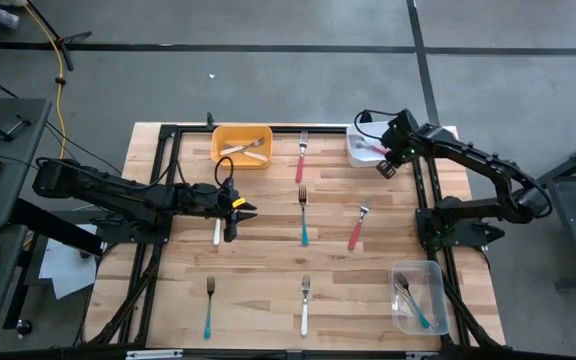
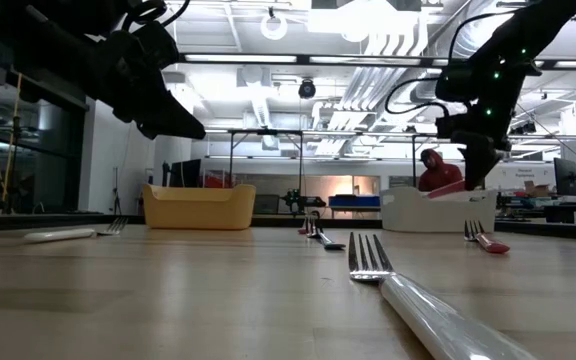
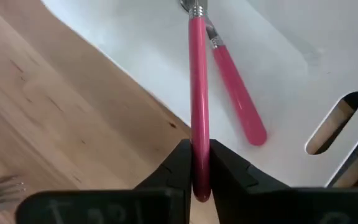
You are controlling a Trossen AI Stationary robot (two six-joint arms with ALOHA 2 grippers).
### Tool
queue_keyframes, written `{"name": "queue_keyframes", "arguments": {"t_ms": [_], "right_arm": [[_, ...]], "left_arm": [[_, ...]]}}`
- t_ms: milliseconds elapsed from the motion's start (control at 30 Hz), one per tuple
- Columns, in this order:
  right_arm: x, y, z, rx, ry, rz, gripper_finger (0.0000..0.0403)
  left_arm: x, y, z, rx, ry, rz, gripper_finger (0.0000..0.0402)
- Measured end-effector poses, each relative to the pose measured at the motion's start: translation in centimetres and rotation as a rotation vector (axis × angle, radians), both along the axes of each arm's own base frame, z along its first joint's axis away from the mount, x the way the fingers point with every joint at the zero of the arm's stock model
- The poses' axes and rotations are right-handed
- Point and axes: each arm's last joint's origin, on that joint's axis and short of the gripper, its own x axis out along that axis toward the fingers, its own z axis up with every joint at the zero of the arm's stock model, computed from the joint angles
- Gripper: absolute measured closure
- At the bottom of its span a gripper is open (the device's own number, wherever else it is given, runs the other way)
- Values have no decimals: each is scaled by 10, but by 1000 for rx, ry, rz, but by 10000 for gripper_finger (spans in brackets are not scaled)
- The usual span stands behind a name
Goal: Sort silverware by color (type)
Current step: Put the bottom left pink fork into the white bin
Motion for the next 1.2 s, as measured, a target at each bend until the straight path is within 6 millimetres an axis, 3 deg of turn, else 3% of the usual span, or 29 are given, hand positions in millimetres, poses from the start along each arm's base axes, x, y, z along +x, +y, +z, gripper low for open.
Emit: {"name": "queue_keyframes", "arguments": {"t_ms": [200, 567, 800, 967, 1200], "right_arm": [[-4, -10, -3, -28, 17, 35, 372], [-3, -20, 0, -154, 44, -19, 288], [-6, -19, 0, -176, 112, -46, 279], [-5, -6, 6, -87, 43, 28, 306], [8, 17, 10, -8, 5, 161, 396]], "left_arm": [[0, 0, 0, -9, -1, 2, 323], [0, 0, 0, -10, 1, 0, 323], [0, 0, 0, -10, 1, 0, 323], [0, 0, 0, -9, 2, -1, 323], [0, 0, 0, -9, 2, 0, 323]]}}
